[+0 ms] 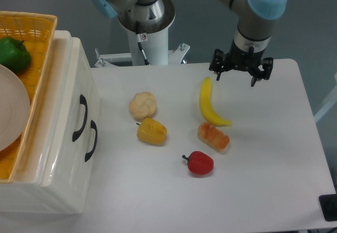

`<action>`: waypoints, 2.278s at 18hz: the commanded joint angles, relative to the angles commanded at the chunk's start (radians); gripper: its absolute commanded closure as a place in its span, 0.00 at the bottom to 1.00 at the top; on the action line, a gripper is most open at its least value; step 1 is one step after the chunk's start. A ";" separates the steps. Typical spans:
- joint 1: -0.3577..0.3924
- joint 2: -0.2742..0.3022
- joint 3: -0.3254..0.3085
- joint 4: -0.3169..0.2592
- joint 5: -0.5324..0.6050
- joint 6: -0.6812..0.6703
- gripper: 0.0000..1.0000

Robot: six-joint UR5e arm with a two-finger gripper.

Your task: Slide the top white drawer open

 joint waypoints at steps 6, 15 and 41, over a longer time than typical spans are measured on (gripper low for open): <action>-0.002 -0.002 -0.002 0.000 -0.006 0.002 0.00; -0.052 -0.008 -0.038 0.009 -0.006 -0.041 0.00; -0.298 -0.041 -0.006 0.041 -0.121 -0.609 0.00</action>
